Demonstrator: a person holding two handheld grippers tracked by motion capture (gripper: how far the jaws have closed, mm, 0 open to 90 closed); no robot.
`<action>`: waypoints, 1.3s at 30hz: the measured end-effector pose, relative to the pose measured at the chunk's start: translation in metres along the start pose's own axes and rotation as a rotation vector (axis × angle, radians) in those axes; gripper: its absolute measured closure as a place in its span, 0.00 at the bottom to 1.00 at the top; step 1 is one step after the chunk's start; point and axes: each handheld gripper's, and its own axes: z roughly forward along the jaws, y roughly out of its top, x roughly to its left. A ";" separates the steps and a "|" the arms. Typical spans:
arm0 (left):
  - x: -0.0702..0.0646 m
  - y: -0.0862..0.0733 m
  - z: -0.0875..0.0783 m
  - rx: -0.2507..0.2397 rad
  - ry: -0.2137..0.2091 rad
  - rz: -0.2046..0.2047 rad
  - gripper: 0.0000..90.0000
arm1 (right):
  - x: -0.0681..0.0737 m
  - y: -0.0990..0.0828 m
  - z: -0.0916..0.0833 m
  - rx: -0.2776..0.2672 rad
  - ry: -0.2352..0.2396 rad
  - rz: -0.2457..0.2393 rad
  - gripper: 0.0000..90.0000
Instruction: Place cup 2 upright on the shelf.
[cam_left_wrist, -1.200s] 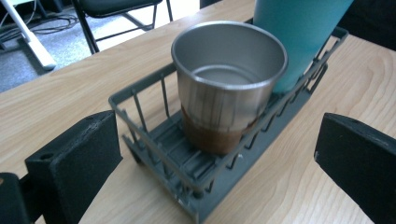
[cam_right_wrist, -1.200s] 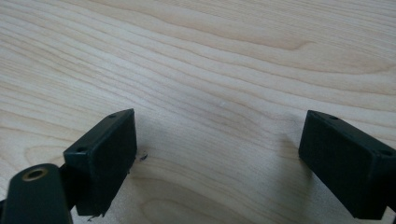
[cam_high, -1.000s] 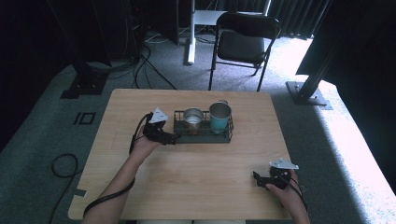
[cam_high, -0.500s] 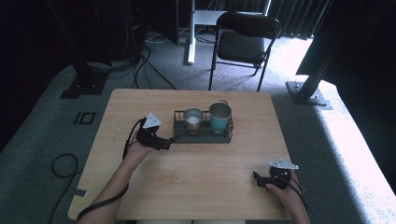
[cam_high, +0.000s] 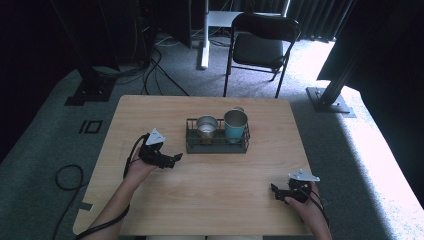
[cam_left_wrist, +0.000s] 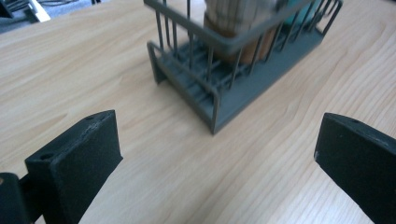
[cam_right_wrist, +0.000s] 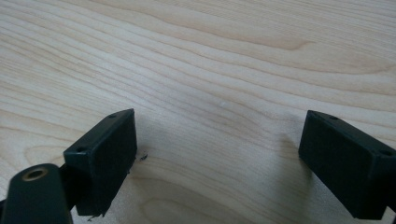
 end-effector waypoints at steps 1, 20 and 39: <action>0.000 -0.002 -0.001 0.000 -0.002 -0.004 0.01 | 0.000 0.000 0.000 0.000 0.000 0.000 0.12; 0.000 -0.045 -0.019 -0.002 0.035 -0.055 0.01 | 0.000 0.000 0.000 0.000 0.000 0.000 0.12; -0.001 -0.075 -0.040 -0.003 0.077 -0.111 0.01 | 0.000 0.000 0.000 0.000 0.000 0.001 0.12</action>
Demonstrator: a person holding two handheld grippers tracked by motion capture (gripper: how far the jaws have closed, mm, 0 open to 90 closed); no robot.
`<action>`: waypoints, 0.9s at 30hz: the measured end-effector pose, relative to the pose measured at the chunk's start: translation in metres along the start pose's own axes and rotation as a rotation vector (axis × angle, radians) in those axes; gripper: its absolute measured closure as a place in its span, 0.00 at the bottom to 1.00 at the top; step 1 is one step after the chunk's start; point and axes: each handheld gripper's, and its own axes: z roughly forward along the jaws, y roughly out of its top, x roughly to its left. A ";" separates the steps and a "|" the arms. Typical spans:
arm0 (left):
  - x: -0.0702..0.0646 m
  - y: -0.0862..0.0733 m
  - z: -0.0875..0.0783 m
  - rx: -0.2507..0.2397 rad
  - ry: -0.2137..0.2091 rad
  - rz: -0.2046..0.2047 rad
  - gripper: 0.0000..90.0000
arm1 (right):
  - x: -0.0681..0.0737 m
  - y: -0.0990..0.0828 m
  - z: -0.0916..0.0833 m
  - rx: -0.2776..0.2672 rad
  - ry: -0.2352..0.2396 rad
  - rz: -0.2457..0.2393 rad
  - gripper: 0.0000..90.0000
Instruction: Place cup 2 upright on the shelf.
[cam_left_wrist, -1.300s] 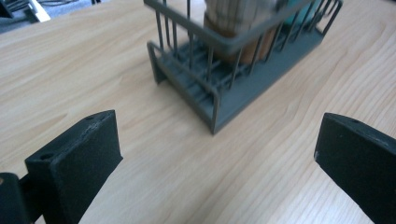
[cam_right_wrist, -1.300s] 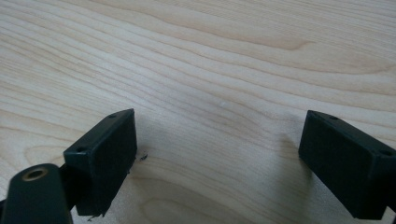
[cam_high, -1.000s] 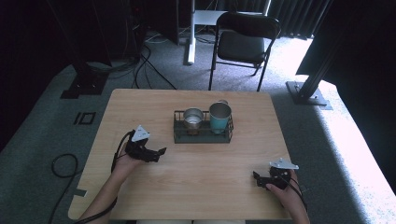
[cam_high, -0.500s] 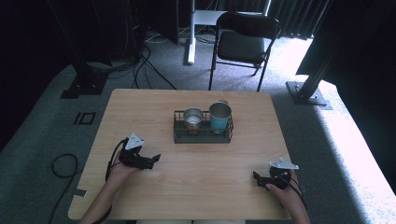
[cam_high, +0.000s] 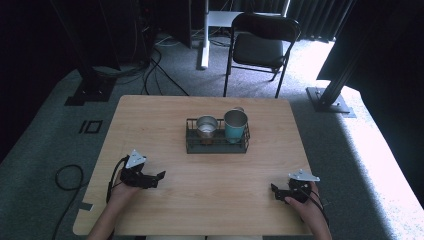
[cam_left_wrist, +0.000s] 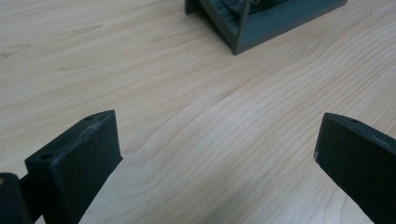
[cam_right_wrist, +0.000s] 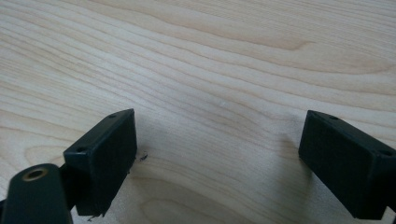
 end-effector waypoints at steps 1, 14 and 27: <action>0.001 -0.002 -0.002 -0.001 0.004 -0.003 0.01 | 0.000 0.000 0.000 0.000 0.000 0.000 0.12; 0.011 -0.019 -0.015 0.016 0.061 -0.034 0.01 | 0.000 0.000 0.000 0.000 0.000 0.000 0.12; 0.021 -0.041 -0.034 0.033 0.117 -0.075 0.01 | 0.000 0.000 0.000 0.000 0.000 0.000 0.12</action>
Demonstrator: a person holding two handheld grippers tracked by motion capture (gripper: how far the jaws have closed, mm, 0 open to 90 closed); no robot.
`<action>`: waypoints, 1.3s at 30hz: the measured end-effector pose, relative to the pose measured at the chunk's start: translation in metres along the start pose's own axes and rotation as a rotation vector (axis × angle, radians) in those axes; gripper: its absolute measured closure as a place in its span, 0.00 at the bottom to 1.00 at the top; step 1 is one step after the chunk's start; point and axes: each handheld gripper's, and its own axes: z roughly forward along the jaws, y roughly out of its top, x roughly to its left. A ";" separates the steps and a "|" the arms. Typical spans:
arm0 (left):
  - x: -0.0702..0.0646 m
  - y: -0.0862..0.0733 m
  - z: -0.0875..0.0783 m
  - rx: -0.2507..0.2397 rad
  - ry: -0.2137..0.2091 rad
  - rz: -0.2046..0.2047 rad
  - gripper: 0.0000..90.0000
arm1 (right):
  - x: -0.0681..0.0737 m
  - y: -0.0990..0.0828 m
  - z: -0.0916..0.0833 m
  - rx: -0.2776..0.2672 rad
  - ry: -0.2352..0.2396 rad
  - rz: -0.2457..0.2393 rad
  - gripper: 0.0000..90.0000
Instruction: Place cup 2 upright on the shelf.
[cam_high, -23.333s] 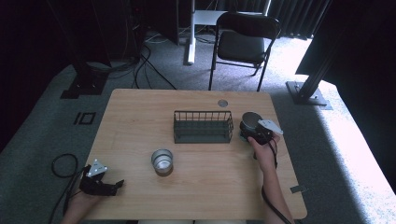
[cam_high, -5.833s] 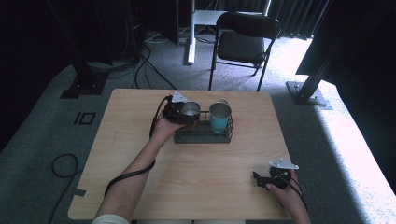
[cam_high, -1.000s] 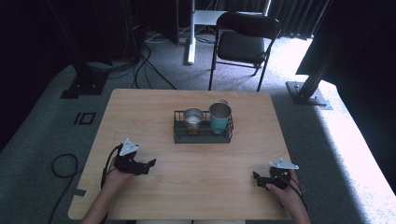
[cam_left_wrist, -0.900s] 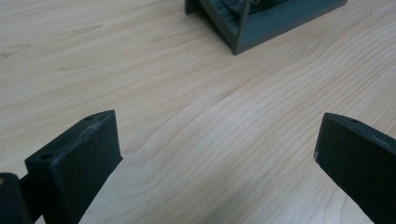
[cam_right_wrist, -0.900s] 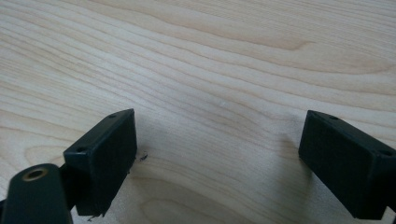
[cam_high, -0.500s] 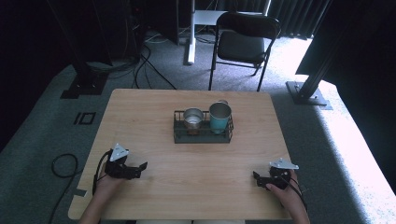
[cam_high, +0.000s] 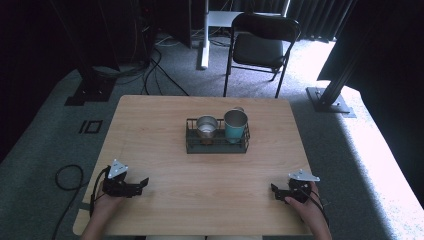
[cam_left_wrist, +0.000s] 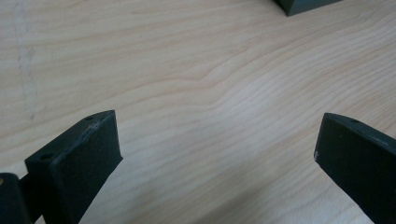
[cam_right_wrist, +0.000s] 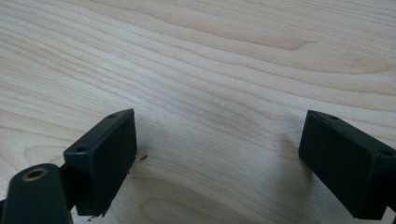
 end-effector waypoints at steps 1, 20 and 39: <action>0.001 -0.001 -0.001 0.003 0.002 -0.003 0.01 | 0.000 0.000 0.000 0.001 0.000 0.000 0.12; 0.015 -0.022 -0.015 0.023 0.051 -0.083 0.01 | 0.000 0.000 0.000 0.000 0.000 0.000 0.12; 0.020 -0.037 -0.027 0.056 0.111 -0.167 0.01 | 0.000 0.000 0.000 0.000 0.000 0.000 0.12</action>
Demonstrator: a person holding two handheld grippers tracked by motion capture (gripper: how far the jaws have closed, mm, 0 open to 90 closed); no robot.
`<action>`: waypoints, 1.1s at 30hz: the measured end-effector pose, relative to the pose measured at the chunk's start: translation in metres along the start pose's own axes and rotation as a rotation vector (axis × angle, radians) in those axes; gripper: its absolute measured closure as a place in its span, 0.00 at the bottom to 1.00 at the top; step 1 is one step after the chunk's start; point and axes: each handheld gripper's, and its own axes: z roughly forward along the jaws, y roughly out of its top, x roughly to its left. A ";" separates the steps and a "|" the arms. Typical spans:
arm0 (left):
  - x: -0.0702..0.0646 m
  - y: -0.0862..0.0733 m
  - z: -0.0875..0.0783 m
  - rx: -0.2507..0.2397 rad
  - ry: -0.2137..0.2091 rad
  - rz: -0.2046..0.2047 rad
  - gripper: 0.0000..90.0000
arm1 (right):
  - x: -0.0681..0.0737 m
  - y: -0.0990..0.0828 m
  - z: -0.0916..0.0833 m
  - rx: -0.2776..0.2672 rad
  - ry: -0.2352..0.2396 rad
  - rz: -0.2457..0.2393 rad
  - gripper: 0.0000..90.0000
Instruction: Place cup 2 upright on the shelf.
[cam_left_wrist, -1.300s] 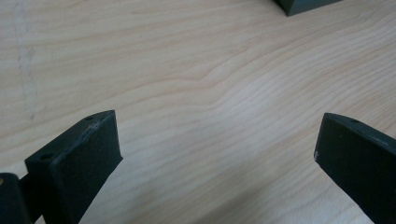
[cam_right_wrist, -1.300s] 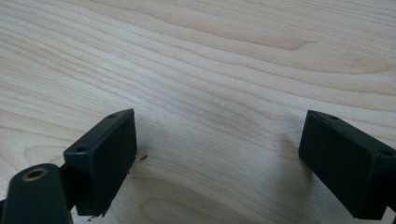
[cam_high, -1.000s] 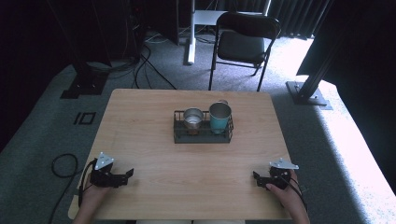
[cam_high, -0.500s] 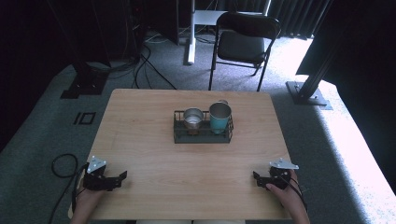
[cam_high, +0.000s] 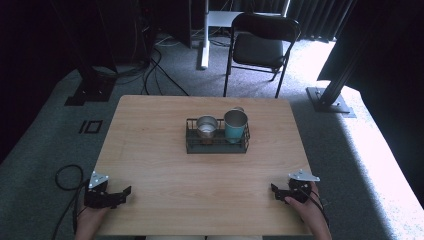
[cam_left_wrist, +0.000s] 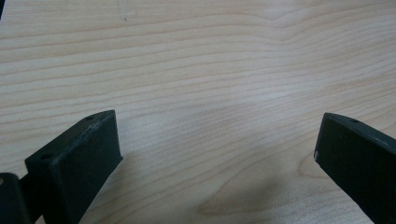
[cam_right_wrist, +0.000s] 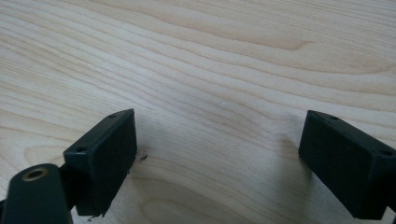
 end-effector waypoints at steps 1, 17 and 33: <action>-0.001 0.000 0.000 -0.001 0.000 -0.003 0.01 | 0.000 0.000 0.000 0.000 0.000 0.000 0.12; -0.013 0.005 0.011 0.022 0.063 -0.029 0.01 | 0.000 0.000 0.000 0.000 0.000 0.000 0.12; -0.018 0.006 0.017 0.044 0.108 -0.015 0.01 | 0.000 0.000 0.000 0.000 0.000 0.000 0.12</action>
